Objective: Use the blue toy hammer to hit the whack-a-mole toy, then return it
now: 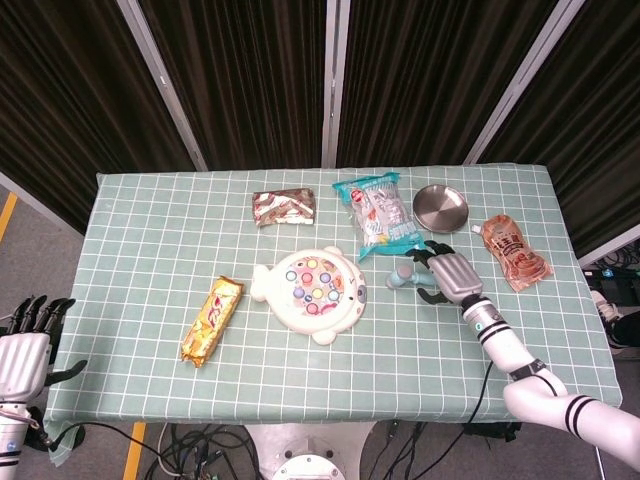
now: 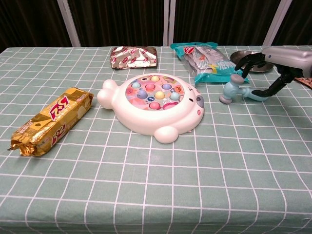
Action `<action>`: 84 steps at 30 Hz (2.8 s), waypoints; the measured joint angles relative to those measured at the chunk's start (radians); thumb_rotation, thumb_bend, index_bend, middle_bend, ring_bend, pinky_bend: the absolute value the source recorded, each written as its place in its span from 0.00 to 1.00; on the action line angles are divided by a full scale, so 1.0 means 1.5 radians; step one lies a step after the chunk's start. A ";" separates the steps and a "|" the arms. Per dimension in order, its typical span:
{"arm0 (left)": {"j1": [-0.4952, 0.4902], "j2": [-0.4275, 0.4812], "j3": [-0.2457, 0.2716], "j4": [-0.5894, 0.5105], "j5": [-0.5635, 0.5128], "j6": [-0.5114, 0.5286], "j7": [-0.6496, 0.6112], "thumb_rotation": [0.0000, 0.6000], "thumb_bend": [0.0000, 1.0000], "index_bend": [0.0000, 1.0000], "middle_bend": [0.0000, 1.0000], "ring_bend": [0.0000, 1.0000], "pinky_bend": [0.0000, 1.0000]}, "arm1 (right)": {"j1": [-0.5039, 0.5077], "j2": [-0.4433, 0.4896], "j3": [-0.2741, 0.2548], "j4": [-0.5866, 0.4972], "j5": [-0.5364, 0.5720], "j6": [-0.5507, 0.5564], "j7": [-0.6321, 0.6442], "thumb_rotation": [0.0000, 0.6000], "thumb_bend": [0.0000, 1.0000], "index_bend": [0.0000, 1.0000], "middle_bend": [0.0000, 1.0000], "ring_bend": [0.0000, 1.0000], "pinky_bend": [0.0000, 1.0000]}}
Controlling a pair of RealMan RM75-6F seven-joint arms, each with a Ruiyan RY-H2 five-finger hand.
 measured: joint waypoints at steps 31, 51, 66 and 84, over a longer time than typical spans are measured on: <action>0.005 -0.004 0.001 0.024 0.002 0.006 -0.022 1.00 0.00 0.13 0.14 0.05 0.02 | 0.028 -0.092 -0.020 0.126 -0.003 0.008 0.079 1.00 0.34 0.44 0.43 0.26 0.33; 0.011 -0.005 0.003 0.030 0.002 0.010 -0.025 1.00 0.00 0.13 0.14 0.05 0.02 | 0.027 -0.121 -0.029 0.172 -0.018 0.024 0.122 1.00 0.39 0.53 0.50 0.34 0.43; 0.014 -0.002 0.002 0.028 0.004 0.015 -0.023 1.00 0.00 0.13 0.14 0.05 0.02 | 0.024 -0.112 -0.038 0.176 -0.074 0.092 0.162 1.00 0.52 0.69 0.63 0.49 0.58; 0.016 0.007 0.003 0.012 0.007 0.018 -0.012 1.00 0.00 0.13 0.14 0.05 0.02 | 0.101 0.014 -0.013 -0.075 -0.088 0.047 0.001 1.00 0.62 0.78 0.73 0.58 0.69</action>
